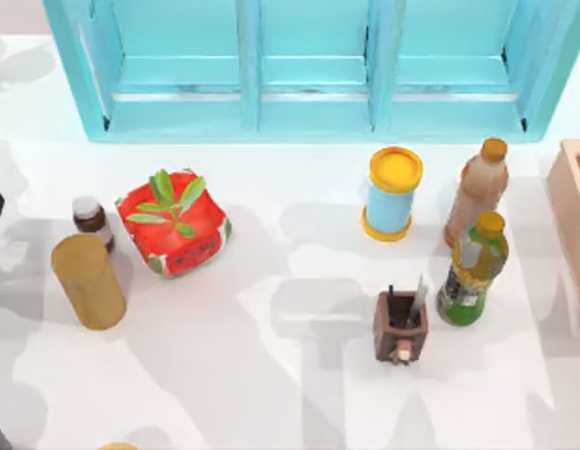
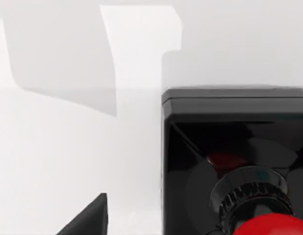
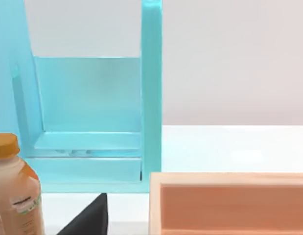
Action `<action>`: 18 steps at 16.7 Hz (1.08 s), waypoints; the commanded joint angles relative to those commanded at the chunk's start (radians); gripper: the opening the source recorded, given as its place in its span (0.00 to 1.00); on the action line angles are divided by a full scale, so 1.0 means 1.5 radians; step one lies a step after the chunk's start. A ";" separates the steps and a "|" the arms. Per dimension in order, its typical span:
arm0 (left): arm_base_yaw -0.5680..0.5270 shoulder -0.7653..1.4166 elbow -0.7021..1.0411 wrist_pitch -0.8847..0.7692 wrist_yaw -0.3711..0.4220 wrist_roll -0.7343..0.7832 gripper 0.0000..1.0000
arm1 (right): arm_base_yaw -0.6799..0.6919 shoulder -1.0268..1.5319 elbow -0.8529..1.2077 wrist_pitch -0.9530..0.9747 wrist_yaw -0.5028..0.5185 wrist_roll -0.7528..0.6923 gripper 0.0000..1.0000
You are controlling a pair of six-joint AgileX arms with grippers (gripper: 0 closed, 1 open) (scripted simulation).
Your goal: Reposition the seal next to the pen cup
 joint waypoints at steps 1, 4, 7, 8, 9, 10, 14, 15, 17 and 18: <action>0.000 0.000 0.000 0.000 0.000 0.000 1.00 | 0.000 0.000 0.000 0.000 0.000 0.000 1.00; 0.000 0.000 0.000 0.000 0.000 0.000 0.85 | 0.000 0.000 0.000 0.000 0.000 0.000 1.00; 0.000 0.000 0.000 0.000 0.000 0.000 0.62 | 0.000 0.000 0.000 0.000 0.000 0.000 1.00; 0.000 0.000 0.000 0.000 0.000 0.000 0.55 | 0.000 0.000 0.000 0.000 0.000 0.000 1.00; 0.000 0.000 0.000 0.000 0.000 0.000 0.47 | 0.000 0.000 0.000 0.000 0.000 0.000 1.00; 0.000 0.000 0.000 0.000 0.000 0.000 0.40 | 0.000 0.000 0.000 0.000 0.000 0.000 1.00; 0.000 0.000 0.000 0.000 0.000 0.000 0.10 | 0.000 0.000 0.000 0.000 0.000 0.000 1.00; 0.000 0.000 0.000 0.000 0.000 0.000 0.02 | 0.000 0.000 0.000 0.000 0.000 0.000 1.00; 0.000 0.000 0.000 0.000 0.000 0.000 0.00 | 0.000 0.000 0.000 0.000 0.000 0.000 1.00; 0.000 0.000 0.000 0.000 0.000 0.000 0.00 | 0.000 0.000 0.000 0.000 0.000 0.000 1.00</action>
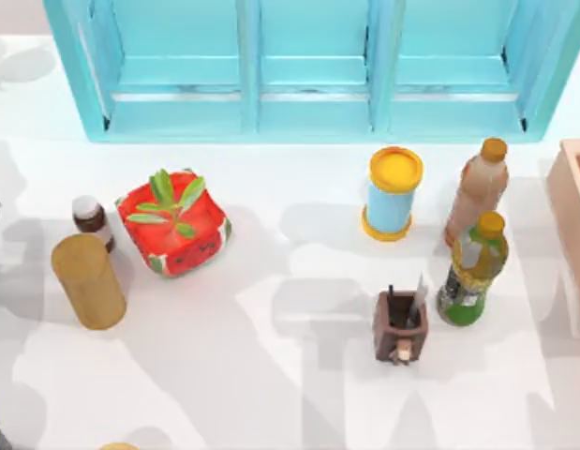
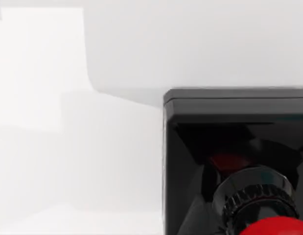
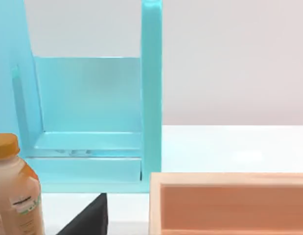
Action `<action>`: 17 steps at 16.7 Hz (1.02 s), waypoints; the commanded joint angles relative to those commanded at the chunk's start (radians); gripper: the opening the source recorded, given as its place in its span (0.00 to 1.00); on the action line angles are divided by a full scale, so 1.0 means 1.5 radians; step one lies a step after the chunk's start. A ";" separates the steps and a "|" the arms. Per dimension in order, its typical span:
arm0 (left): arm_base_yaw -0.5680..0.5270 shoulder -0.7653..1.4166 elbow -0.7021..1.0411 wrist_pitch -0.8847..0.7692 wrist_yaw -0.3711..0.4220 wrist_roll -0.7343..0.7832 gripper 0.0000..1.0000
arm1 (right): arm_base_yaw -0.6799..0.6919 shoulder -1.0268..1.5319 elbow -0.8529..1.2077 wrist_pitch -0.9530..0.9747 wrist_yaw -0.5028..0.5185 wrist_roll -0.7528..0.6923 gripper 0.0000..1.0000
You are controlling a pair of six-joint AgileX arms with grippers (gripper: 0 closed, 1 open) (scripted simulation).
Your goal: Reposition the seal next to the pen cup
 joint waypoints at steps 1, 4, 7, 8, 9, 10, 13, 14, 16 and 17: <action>0.000 0.000 0.000 0.000 0.000 0.000 0.00 | 0.000 0.000 0.000 0.000 0.000 0.000 1.00; 0.000 0.000 0.000 0.000 0.000 0.000 0.00 | 0.000 0.000 0.000 0.000 0.000 0.000 1.00; -0.003 -0.001 0.002 -0.002 0.000 -0.001 0.00 | 0.000 0.000 0.000 0.000 0.000 0.000 1.00; -0.009 -0.001 0.011 -0.011 0.000 -0.009 0.00 | 0.000 0.000 0.000 0.000 0.000 0.000 1.00; -0.021 -0.003 0.026 -0.026 0.000 -0.024 0.00 | 0.000 0.000 0.000 0.000 0.000 0.000 1.00; -0.039 -0.005 0.049 -0.049 0.000 -0.044 0.00 | 0.000 0.000 0.000 0.000 0.000 0.000 1.00; -0.114 -0.020 0.134 -0.159 0.000 -0.121 0.00 | 0.000 0.000 0.000 0.000 0.000 0.000 1.00; -0.143 -0.026 0.164 -0.203 0.000 -0.148 0.00 | 0.000 0.000 0.000 0.000 0.000 0.000 1.00; -0.201 -0.041 0.220 -0.280 0.000 -0.202 0.00 | 0.000 0.000 0.000 0.000 0.000 0.000 1.00; -0.226 -0.049 0.245 -0.309 0.000 -0.225 0.00 | 0.000 0.000 0.000 0.000 0.000 0.000 1.00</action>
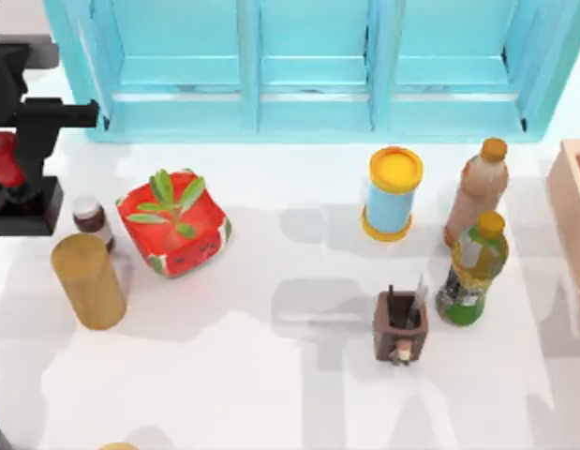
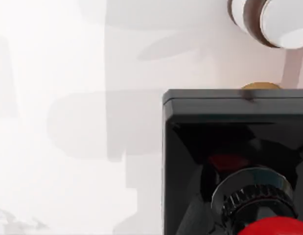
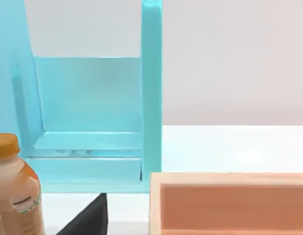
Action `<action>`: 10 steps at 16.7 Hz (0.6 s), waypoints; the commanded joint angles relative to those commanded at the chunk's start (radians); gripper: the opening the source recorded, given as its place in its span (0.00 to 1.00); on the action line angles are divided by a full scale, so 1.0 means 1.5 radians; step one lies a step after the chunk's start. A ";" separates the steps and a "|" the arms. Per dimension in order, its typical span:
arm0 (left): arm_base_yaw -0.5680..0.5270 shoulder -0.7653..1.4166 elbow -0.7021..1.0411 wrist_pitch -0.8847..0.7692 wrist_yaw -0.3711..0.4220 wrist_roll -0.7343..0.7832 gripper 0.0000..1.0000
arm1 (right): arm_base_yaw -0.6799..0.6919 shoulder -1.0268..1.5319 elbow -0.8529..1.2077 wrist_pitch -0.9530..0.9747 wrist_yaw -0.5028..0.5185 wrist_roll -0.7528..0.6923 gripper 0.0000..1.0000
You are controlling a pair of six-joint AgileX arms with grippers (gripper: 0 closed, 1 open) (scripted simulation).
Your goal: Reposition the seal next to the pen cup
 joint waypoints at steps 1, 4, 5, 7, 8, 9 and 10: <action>-0.020 -0.007 0.020 -0.021 0.000 -0.019 0.00 | 0.000 0.000 0.000 0.000 0.000 0.000 1.00; -0.042 -0.017 0.042 -0.044 -0.001 -0.041 0.00 | 0.000 0.000 0.000 0.000 0.000 0.000 1.00; -0.042 -0.017 0.042 -0.044 -0.001 -0.041 0.00 | 0.000 0.000 0.000 0.000 0.000 0.000 1.00; -0.039 -0.015 0.040 -0.042 0.000 -0.039 0.00 | 0.000 0.000 0.000 0.000 0.000 0.000 1.00; -0.041 -0.016 0.039 -0.041 0.002 -0.041 0.00 | 0.000 0.000 0.000 0.000 0.000 0.000 1.00; -0.049 -0.021 0.036 -0.036 0.009 -0.049 0.00 | 0.000 0.000 0.000 0.000 0.000 0.000 1.00; -0.064 -0.028 0.030 -0.028 0.020 -0.064 0.00 | 0.000 0.000 0.000 0.000 0.000 0.000 1.00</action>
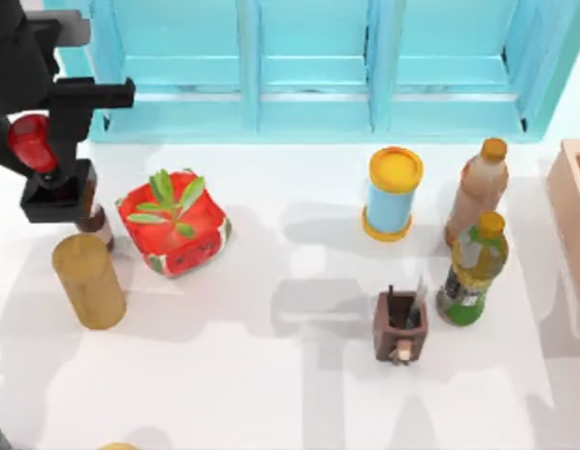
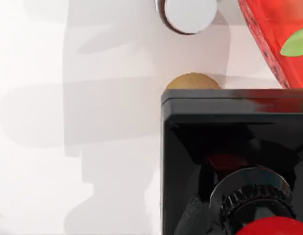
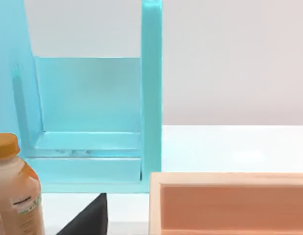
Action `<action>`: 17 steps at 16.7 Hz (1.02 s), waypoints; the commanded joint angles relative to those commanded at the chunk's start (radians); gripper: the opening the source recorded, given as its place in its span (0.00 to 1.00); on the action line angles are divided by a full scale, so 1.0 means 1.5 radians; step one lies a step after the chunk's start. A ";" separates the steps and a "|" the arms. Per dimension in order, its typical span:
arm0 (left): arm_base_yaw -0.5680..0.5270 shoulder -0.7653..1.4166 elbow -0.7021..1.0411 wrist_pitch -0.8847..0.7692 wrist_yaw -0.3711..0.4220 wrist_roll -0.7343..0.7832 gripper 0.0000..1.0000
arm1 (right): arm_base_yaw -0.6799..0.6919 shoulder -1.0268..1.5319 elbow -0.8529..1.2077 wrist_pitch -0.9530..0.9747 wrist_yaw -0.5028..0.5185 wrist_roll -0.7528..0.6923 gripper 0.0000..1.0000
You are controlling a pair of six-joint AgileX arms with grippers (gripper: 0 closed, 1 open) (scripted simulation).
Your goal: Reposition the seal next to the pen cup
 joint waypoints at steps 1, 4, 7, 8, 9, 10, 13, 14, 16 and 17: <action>-0.023 -0.007 -0.007 0.011 0.014 -0.022 0.00 | 0.000 0.000 0.000 0.000 0.000 0.000 1.00; -0.128 -0.011 -0.019 0.046 0.054 -0.131 0.00 | 0.000 0.000 0.000 0.000 0.000 0.000 1.00; -0.272 0.027 -0.014 0.072 0.065 -0.283 0.00 | 0.000 0.000 0.000 0.000 0.000 0.000 1.00; -0.316 0.048 -0.007 0.077 0.059 -0.326 0.00 | 0.000 0.000 0.000 0.000 0.000 0.000 1.00; -0.354 0.069 0.003 0.080 0.049 -0.362 0.00 | 0.000 0.000 0.000 0.000 0.000 0.000 1.00; -0.385 0.090 0.017 0.081 0.036 -0.391 0.00 | 0.000 0.000 0.000 0.000 0.000 0.000 1.00; -0.435 0.140 0.056 0.074 -0.007 -0.435 0.00 | 0.000 0.000 0.000 0.000 0.000 0.000 1.00; -0.438 0.149 0.063 0.072 -0.016 -0.437 0.00 | 0.000 0.000 0.000 0.000 0.000 0.000 1.00; -0.438 0.152 0.065 0.071 -0.019 -0.437 0.00 | 0.000 0.000 0.000 0.000 0.000 0.000 1.00; -0.438 0.152 0.065 0.071 -0.019 -0.437 0.00 | 0.000 0.000 0.000 0.000 0.000 0.000 1.00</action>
